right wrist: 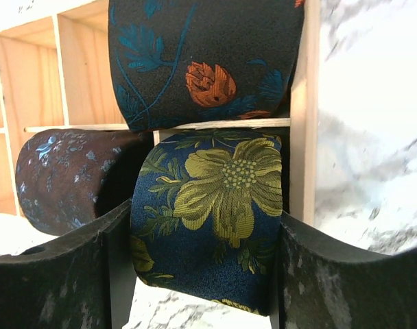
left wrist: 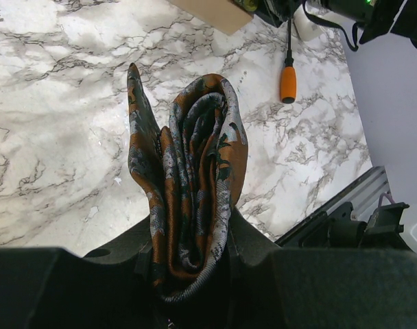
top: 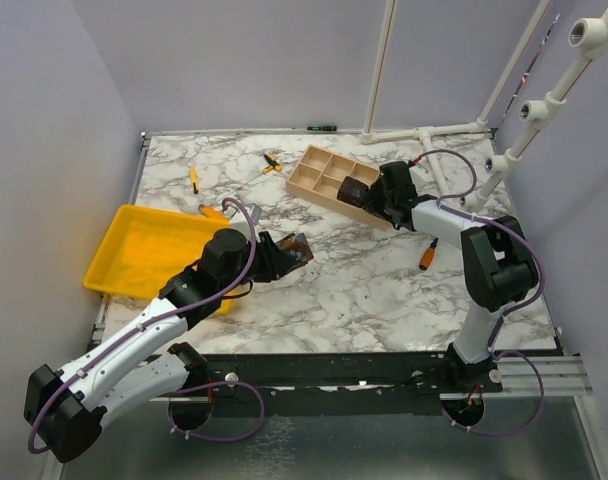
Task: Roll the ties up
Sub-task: Move the storage box to the center of the board.
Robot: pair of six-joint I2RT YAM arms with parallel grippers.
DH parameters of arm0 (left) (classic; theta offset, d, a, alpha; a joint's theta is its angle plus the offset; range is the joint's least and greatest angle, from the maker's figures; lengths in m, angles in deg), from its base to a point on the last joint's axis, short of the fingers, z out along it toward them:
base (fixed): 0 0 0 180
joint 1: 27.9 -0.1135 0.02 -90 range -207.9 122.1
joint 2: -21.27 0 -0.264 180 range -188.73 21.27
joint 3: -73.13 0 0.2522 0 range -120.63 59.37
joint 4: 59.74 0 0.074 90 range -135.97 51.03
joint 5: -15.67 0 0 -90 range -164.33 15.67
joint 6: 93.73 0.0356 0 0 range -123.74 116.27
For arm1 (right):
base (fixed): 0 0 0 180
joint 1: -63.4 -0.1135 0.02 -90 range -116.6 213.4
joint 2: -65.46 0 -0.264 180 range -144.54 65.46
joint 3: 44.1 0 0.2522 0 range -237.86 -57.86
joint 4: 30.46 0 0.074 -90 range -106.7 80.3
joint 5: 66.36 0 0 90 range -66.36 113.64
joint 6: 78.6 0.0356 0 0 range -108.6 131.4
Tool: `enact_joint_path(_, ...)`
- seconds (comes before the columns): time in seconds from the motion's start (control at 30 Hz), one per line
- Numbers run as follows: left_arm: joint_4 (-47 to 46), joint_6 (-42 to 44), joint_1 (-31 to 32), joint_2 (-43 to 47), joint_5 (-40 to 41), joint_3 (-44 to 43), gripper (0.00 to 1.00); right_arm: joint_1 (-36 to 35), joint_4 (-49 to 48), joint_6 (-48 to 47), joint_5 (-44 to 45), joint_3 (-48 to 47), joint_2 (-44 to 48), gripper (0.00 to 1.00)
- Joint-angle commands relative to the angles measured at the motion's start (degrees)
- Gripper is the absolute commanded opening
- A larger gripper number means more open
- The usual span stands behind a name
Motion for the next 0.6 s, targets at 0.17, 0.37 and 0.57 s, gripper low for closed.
enact_joint_path(0.17, -1.82, -1.29, -0.22, 2.55, -1.17, 1.69, 0.0, -6.91, 5.14, 12.49, -3.53, 9.0, 4.01, 0.66)
enact_joint_path(0.37, -1.73, -1.74, -0.26, 3.84, -0.98, 2.74, 0.0, -14.15, 8.78, 18.07, -2.49, 7.54, 3.99, 0.68)
enact_joint_path(0.57, -1.19, -1.77, -0.24, 4.65, -1.45, 3.28, 0.0, -14.86, 17.9, 11.3, 5.84, 3.68, 9.07, 0.74)
